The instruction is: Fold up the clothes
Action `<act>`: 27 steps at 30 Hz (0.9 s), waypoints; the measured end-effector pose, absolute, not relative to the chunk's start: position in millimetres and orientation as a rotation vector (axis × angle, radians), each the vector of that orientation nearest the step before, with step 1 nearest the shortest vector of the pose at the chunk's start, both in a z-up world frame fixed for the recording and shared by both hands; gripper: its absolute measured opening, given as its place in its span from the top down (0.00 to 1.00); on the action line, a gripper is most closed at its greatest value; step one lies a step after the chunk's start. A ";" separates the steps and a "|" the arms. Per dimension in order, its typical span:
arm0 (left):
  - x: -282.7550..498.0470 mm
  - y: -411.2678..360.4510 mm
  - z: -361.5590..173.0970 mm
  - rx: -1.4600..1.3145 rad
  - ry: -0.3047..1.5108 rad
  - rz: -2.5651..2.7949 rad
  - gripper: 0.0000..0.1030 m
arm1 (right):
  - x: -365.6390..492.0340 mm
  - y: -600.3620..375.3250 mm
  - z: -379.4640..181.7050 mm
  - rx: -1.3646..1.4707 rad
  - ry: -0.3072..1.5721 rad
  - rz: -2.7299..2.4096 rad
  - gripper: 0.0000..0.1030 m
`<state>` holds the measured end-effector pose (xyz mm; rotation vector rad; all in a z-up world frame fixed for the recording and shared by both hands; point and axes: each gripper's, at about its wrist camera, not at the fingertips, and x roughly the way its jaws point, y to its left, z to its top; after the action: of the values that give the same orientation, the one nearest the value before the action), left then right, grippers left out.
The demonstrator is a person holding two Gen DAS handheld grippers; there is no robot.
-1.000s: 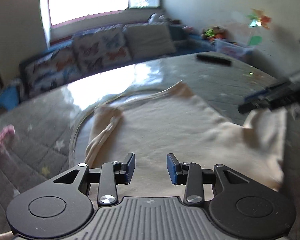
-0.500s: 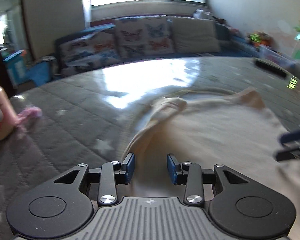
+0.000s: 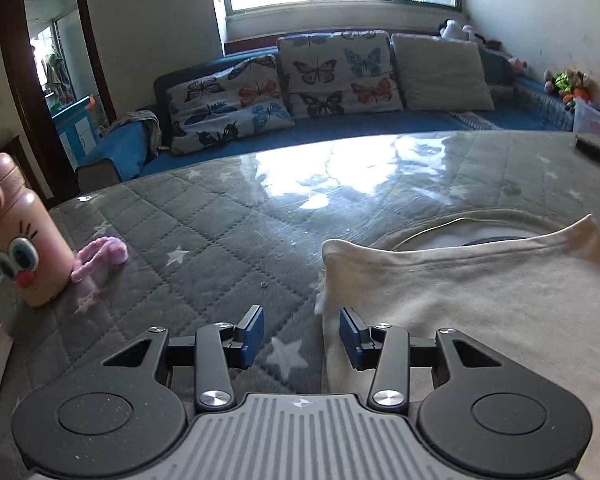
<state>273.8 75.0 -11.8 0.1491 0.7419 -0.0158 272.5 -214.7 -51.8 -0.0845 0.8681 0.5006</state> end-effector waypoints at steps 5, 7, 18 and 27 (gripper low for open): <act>288.5 76.4 -14.9 0.149 0.735 -0.002 0.55 | 298.7 -217.2 -54.3 -0.080 0.851 0.464 0.54; 289.3 76.8 -14.9 0.151 0.731 0.007 0.54 | 307.9 -218.0 -57.2 -0.072 0.849 0.452 0.54; 230.8 60.5 5.7 0.220 0.686 -0.087 0.55 | 283.8 -203.7 -40.9 -0.136 0.847 0.506 0.51; 128.2 15.6 0.8 0.284 0.671 -0.306 0.52 | 208.8 -177.3 -31.9 -0.243 0.894 0.631 0.43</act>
<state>128.2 15.6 0.8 0.2836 0.6712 -0.3063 208.8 -177.3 -31.9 -0.2425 0.8936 0.6306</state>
